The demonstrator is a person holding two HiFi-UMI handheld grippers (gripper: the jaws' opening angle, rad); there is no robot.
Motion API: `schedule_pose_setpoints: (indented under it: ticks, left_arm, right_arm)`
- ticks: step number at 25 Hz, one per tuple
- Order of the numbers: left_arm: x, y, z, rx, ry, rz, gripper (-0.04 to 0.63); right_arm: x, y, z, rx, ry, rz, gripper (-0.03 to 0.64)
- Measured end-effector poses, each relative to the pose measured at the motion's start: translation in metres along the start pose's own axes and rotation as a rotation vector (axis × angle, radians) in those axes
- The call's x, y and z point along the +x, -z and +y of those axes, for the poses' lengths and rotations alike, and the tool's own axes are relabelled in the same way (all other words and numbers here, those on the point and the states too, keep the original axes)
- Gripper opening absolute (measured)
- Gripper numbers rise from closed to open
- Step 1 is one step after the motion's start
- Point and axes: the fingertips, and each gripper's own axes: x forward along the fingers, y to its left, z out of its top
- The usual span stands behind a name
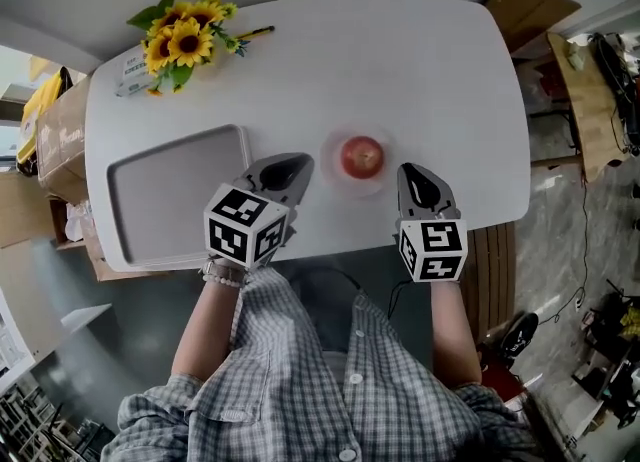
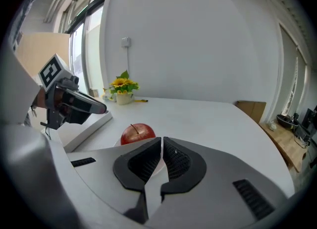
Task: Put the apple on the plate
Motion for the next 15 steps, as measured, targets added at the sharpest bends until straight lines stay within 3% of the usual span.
schedule_pose_setpoints:
  ticks: [5,11,15]
  left_arm:
    - [0.019,0.014,0.008,-0.098,0.009,0.041,0.011]
    - [0.038,0.031,0.023,-0.165,-0.040,0.080,0.012]
    - [0.048,0.043,0.024,-0.193,-0.036,0.117,0.095]
  right_arm:
    - [0.015,0.020,-0.006,0.103,-0.009,0.070,0.026]
    - [0.031,0.034,-0.011,0.123,-0.018,0.118,0.028]
    - [0.039,0.051,-0.010,0.116,-0.043,0.170,0.052]
